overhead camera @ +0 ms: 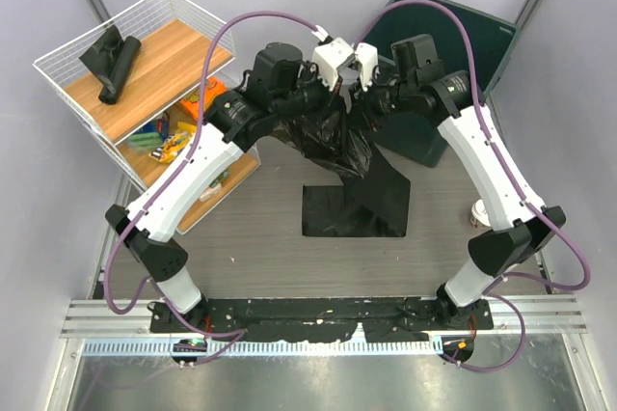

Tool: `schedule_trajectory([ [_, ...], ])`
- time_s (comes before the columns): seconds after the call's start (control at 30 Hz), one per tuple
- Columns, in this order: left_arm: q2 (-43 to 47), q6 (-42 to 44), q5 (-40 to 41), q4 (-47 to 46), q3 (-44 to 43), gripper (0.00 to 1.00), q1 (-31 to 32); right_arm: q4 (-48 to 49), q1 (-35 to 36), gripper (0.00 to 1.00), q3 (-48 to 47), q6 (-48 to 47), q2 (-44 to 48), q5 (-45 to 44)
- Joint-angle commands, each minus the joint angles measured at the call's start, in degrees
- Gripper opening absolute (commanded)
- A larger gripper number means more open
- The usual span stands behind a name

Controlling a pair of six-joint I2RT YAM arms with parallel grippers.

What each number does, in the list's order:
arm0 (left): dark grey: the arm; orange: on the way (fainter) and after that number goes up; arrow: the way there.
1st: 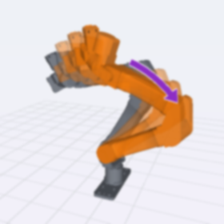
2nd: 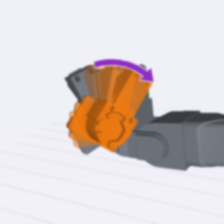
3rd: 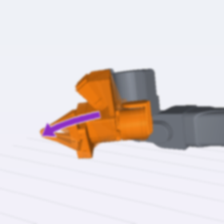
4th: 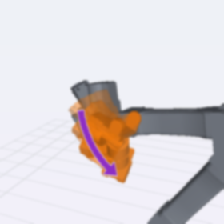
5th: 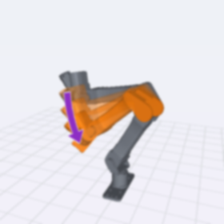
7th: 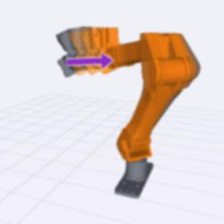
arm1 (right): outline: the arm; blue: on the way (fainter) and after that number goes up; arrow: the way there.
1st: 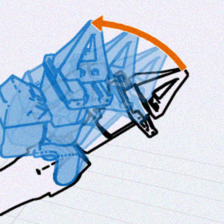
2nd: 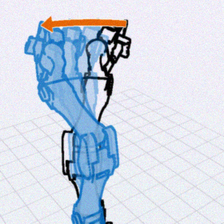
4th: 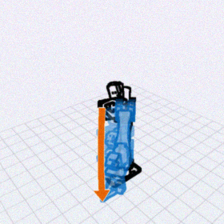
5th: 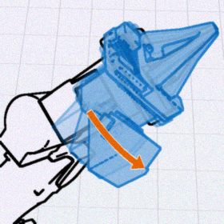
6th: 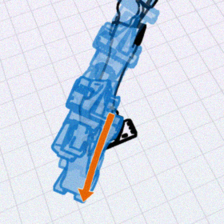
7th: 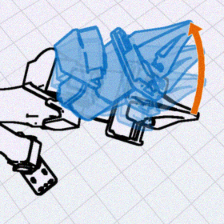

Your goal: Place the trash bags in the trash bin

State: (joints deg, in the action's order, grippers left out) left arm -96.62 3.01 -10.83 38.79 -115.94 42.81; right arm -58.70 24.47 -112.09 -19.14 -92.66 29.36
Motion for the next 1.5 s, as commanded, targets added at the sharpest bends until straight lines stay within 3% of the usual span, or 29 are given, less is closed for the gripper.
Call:
schedule_trajectory([
  [0.0,1.87,0.16,-1.04,-1.78,0.72,0.00,0.08,1.57,0.14,0.18,-2.52,-0.29,1.78,-0.97],
  [0.1,1.00,1.30,1.15,-0.56,-0.07,0.00,0.08,1.66,0.14,0.22,-1.46,-0.64,3.54,-2.64],
  [0.23,-0.06,2.44,5.37,0.67,-0.60,0.00,0.17,0.96,0.23,0.54,-2.16,-1.08,6.52,-4.49],
  [0.37,-0.76,2.97,7.58,1.03,-0.87,0.00,0.17,0.16,0.14,0.69,-3.31,-0.90,7.58,-2.74],
  [0.73,-0.50,0.69,4.51,1.82,-2.01,0.00,1.14,2.79,1.02,0.78,-1.02,0.94,4.43,-0.36],
  [1.0,4.94,-1.68,-1.38,-1.69,3.35,0.00,1.14,9.64,1.02,0.80,6.88,-0.55,6.26,3.76],
  [1.13,7.32,-4.39,-4.02,-4.06,5.81,0.00,1.14,10.71,1.02,0.79,9.43,-1.52,6.88,8.59],
  [1.23,8.29,-5.55,-5.07,-5.21,6.87,0.00,1.14,11.15,1.02,0.72,10.75,-1.69,6.62,10.44],
  [1.3,8.29,-6.17,-5.60,-5.04,6.61,0.00,1.14,11.67,1.02,0.56,11.37,-1.87,6.79,10.36],
  [1.37,8.46,-6.26,-5.96,-5.04,6.69,0.00,1.23,11.59,1.02,0.30,10.85,-2.05,6.88,9.84],
  [1.47,8.81,-5.21,-4.56,-4.77,7.39,0.00,1.05,10.54,0.93,0.19,9.01,-2.40,7.06,8.87],
])
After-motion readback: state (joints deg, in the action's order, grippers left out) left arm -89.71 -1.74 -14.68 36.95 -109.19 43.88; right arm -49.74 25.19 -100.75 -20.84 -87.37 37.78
